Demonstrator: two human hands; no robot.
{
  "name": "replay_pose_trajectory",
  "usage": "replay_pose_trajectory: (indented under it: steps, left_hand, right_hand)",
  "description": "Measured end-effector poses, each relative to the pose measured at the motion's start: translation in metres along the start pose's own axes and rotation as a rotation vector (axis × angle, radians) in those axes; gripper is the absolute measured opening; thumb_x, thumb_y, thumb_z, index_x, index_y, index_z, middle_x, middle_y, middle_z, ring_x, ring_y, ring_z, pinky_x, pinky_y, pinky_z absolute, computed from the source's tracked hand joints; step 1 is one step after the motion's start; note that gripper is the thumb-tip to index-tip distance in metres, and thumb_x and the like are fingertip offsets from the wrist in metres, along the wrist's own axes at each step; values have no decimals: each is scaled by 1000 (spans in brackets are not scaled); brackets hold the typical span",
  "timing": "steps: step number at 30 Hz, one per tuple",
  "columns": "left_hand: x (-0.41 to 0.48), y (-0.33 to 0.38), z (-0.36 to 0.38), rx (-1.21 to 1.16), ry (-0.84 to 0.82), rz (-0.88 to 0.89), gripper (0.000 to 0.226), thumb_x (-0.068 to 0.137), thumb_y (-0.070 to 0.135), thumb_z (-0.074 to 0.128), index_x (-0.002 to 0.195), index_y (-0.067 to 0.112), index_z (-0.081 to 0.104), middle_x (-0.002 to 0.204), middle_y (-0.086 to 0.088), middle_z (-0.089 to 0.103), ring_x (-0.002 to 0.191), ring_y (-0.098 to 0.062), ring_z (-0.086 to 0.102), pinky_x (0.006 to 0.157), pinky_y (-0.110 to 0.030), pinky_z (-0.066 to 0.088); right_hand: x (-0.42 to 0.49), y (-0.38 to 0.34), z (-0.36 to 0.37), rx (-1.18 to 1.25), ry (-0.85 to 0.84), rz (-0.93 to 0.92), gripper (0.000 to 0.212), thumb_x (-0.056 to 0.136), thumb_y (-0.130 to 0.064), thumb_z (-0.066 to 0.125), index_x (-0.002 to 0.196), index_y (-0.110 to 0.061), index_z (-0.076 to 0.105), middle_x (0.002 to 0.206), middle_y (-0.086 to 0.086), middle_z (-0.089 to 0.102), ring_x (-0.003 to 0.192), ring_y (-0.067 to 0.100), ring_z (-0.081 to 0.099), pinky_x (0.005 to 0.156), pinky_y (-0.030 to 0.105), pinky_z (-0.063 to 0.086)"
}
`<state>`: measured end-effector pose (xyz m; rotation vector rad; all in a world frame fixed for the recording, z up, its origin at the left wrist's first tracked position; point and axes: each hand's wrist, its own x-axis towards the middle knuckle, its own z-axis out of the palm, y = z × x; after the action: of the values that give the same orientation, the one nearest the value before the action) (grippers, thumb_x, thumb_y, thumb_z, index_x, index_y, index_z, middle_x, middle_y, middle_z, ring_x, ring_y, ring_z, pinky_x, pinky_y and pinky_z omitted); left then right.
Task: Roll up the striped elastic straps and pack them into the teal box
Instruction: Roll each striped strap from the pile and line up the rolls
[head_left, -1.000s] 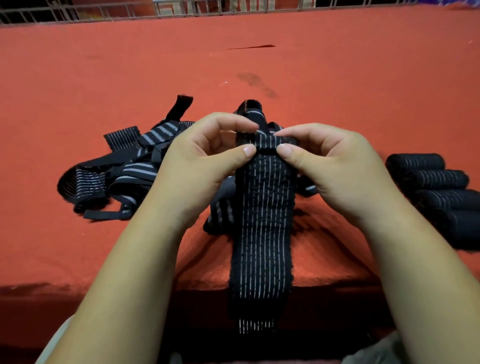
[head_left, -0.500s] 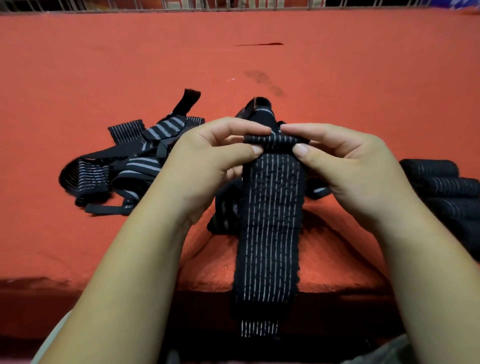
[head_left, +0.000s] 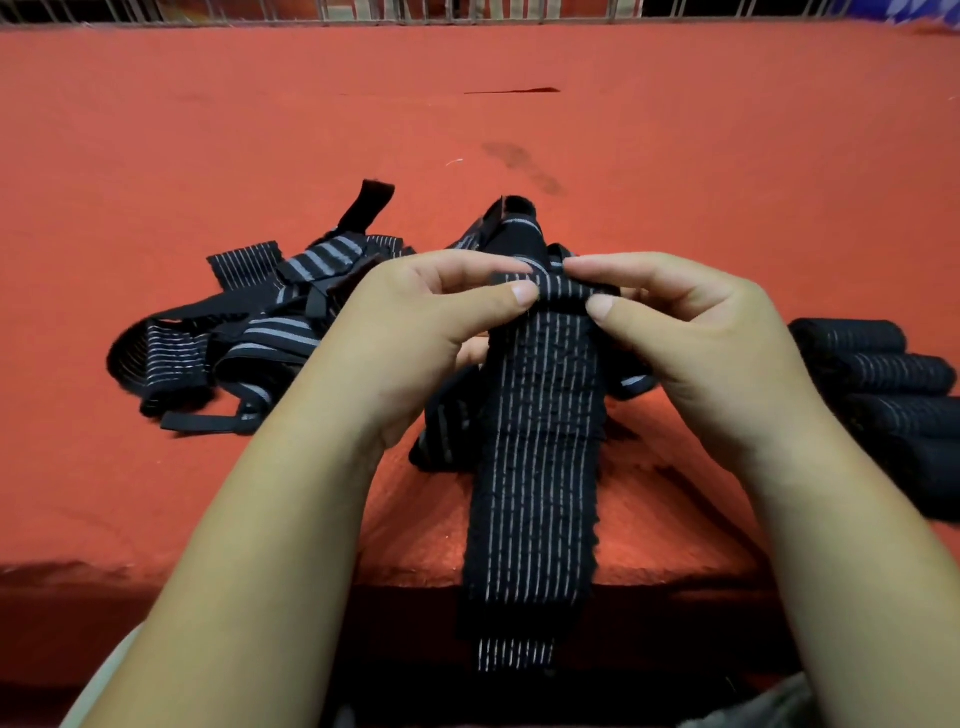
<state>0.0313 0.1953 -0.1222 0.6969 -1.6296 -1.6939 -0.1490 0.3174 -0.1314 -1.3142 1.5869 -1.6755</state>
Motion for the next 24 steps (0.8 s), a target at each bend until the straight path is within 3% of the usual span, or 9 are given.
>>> replay_pose_trajectory:
  steps: [3,5,9,13,15,18,22,24]
  left_hand:
    - [0,-1,-2,38,-15,40,20,95,6,79,114,11,81,119,-27,75,104,-26,78,89,-36,63]
    - [-1,0,-2,68,-16,65,20,94,6,79,112,15,81,114,-23,78,102,-23,78,84,-31,62]
    - [-2,-1,-3,87,-11,63,22,94,6,78,113,17,81,111,-15,80,102,-22,79,88,-35,64]
    - [-2,1,-3,150,-3,47,24,96,20,81,119,27,81,119,-14,79,111,-24,79,98,-47,63]
    - [-3,1,-1,185,-19,67,18,99,25,78,116,28,82,112,-8,81,107,-23,80,95,-47,64]
    - [-4,2,2,177,-24,114,14,101,18,75,113,21,81,108,-13,81,103,-32,80,87,-45,64]
    - [-5,2,2,96,-28,124,18,100,4,72,114,12,79,103,-17,81,95,-29,80,79,-35,63]
    - [-5,1,2,92,-34,131,19,100,1,71,115,10,79,103,-17,81,96,-29,80,80,-34,64]
  right_hand:
    - [1,2,-5,-49,-20,21,22,100,-25,75,119,-33,81,98,5,79,75,17,64,66,32,55]
    - [4,4,-7,-79,-17,27,21,99,-27,76,118,-32,81,95,3,79,72,15,63,65,32,56]
    - [5,6,-7,-28,-55,22,17,99,-16,76,113,-24,80,85,-5,74,68,6,63,60,23,54]
    - [6,9,-7,-30,-28,-32,20,98,-10,76,112,-24,78,94,0,78,73,12,67,63,29,56]
    - [6,9,-5,-22,-6,-44,22,98,-7,75,111,-24,78,98,6,79,77,14,68,65,31,57]
    - [6,7,-5,24,-15,-26,22,99,-6,74,113,-22,77,95,8,79,72,13,67,61,28,55]
    - [5,5,-7,43,-24,-17,16,101,-23,73,117,-24,79,90,19,72,71,19,61,64,36,52]
    - [4,6,-7,70,-8,13,18,104,-29,69,114,-21,82,78,7,68,70,21,57,63,35,50]
